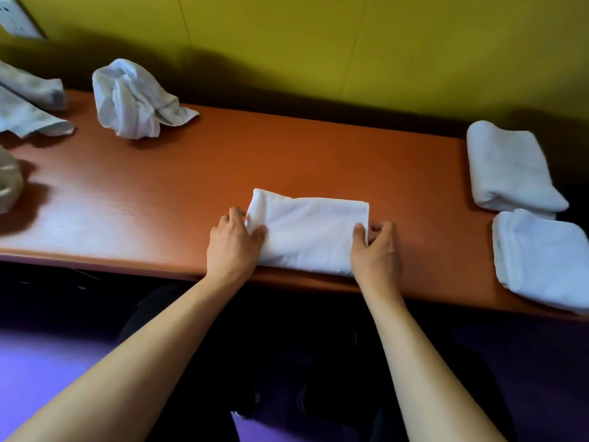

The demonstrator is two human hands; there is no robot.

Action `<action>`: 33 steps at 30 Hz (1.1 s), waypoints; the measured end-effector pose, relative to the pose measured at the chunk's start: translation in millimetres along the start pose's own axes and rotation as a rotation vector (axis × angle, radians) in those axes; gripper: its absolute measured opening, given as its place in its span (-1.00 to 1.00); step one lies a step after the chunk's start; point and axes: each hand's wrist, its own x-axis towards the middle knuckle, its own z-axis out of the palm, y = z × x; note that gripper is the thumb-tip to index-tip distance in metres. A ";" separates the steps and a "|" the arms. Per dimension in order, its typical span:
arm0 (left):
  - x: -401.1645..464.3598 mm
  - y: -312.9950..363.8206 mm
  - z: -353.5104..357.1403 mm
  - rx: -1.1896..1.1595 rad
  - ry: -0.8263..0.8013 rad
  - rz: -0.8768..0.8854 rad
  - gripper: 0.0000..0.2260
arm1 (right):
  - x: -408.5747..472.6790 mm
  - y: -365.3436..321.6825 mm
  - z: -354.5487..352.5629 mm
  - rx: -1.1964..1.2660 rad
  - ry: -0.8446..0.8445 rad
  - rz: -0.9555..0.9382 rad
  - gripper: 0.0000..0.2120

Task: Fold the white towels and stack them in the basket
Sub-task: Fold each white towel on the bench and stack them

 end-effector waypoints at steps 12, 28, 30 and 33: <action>-17.4 47.5 -3.0 -0.293 -0.187 -0.420 -0.40 | -1.6 21.7 -38.0 0.677 -0.325 0.646 -0.70; -33.9 161.8 28.9 -0.958 -0.797 -0.386 -0.74 | 65.0 57.2 -142.5 1.412 -0.287 0.500 -0.58; -37.4 170.8 36.0 -0.941 -0.867 -0.331 -0.61 | 65.8 63.6 -148.8 1.306 -0.364 0.421 -0.54; -40.7 177.0 46.3 -0.857 -0.993 -0.266 -0.48 | 58.1 74.4 -144.8 1.072 -0.405 0.339 -0.52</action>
